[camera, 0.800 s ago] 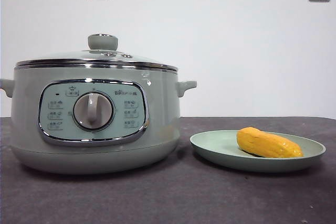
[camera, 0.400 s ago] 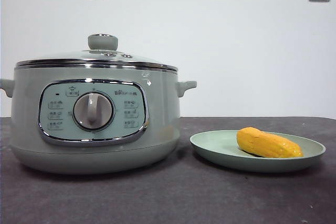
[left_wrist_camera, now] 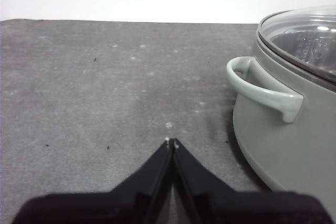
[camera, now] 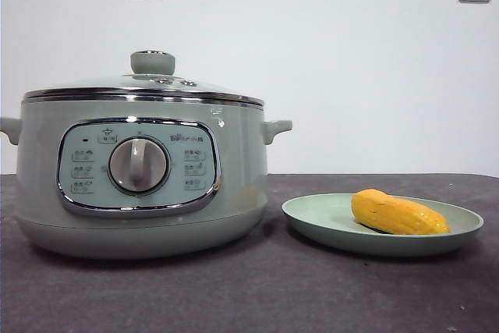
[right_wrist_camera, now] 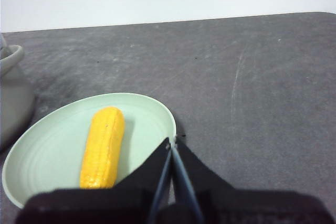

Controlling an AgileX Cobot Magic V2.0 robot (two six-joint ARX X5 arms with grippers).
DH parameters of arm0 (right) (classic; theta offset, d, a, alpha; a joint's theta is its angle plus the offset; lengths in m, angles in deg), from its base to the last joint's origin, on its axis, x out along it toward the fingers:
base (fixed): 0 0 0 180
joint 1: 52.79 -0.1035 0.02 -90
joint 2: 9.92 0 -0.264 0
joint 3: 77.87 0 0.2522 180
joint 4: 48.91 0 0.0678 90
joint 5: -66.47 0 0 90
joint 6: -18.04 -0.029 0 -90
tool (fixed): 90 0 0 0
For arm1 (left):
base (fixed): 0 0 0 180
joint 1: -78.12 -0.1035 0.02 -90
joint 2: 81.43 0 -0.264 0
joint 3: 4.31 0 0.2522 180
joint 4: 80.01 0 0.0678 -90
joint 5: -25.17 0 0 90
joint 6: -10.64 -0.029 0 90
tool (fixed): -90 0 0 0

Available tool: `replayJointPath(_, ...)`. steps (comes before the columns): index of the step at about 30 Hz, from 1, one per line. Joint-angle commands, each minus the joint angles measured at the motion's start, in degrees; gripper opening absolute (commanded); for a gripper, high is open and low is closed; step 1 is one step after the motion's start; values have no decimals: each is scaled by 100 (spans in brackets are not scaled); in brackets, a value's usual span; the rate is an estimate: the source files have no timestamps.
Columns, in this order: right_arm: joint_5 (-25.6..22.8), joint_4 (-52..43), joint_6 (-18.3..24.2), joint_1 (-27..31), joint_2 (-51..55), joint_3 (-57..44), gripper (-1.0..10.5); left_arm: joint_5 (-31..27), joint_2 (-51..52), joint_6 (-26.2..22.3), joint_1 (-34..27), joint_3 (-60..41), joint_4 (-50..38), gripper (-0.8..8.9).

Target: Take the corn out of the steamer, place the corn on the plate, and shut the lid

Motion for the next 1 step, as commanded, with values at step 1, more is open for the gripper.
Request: replayJointPath(1, 7, 83, -68, -2, -2, -57, 2, 42, 15, 39, -26, -83, -7, -3)
